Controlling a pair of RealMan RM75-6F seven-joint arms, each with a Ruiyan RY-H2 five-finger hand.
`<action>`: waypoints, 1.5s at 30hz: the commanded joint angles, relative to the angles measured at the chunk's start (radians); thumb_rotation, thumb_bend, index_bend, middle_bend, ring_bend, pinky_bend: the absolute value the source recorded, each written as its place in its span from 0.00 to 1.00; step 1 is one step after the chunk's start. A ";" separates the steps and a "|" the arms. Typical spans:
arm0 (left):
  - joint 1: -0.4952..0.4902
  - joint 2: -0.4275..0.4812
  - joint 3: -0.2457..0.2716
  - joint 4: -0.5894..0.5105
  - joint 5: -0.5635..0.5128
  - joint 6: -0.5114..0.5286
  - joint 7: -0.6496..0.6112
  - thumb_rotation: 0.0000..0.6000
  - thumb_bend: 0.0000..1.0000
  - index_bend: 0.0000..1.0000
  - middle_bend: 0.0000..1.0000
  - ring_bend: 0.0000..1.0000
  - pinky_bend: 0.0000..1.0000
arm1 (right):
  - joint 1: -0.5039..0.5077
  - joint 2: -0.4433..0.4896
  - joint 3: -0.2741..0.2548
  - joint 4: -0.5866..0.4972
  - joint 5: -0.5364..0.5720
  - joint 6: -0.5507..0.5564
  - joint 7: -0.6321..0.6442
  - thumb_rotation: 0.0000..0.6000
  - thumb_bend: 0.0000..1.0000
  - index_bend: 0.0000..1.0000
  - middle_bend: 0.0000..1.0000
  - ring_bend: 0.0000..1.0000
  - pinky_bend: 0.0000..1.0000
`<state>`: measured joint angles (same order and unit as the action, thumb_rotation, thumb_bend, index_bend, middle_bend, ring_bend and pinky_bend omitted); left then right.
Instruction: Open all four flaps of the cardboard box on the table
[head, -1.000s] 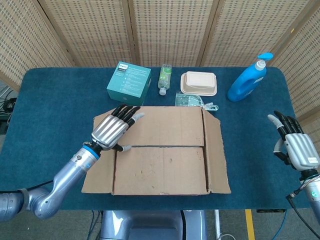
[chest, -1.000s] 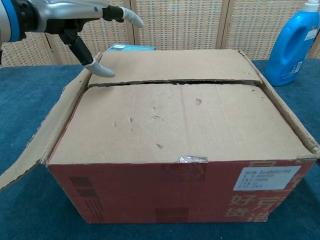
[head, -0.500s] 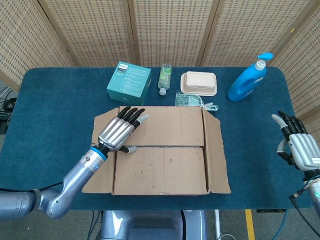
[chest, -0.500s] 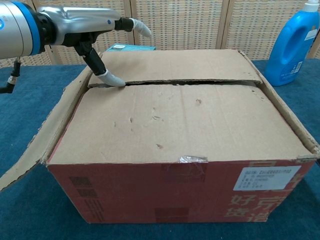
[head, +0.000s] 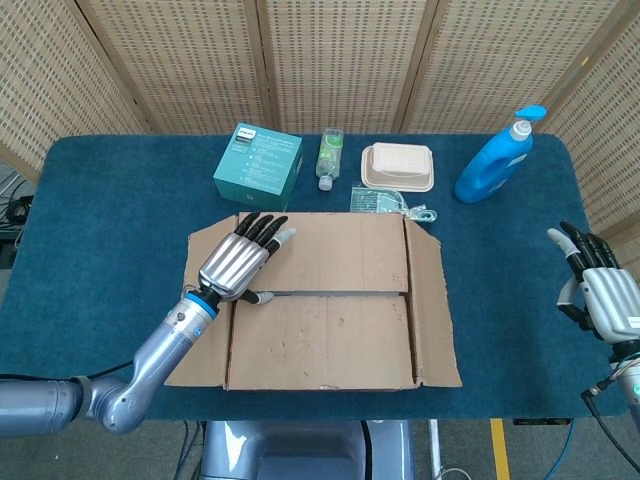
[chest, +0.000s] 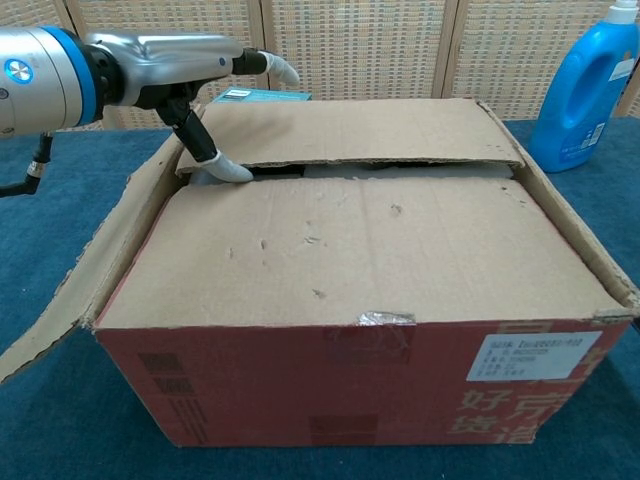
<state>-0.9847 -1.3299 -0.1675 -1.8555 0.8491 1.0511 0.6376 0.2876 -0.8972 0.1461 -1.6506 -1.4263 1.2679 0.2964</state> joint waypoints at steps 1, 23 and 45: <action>0.001 -0.013 -0.002 0.017 0.007 0.018 0.005 0.86 0.10 0.07 0.00 0.00 0.00 | 0.000 0.000 0.000 0.001 0.001 -0.001 0.001 1.00 1.00 0.01 0.01 0.00 0.00; 0.060 0.048 -0.078 0.038 0.177 0.134 -0.104 0.85 0.11 0.05 0.00 0.00 0.00 | 0.008 -0.004 0.006 -0.001 0.007 -0.013 -0.006 1.00 1.00 0.01 0.01 0.00 0.00; -0.073 -0.082 -0.173 0.457 0.190 0.084 -0.068 0.85 0.13 0.02 0.00 0.00 0.00 | -0.001 0.009 0.007 -0.016 0.007 -0.003 -0.010 1.00 1.00 0.01 0.01 0.00 0.00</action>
<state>-1.0353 -1.3779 -0.3389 -1.4553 1.0229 1.1423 0.5646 0.2871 -0.8878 0.1531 -1.6668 -1.4193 1.2653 0.2867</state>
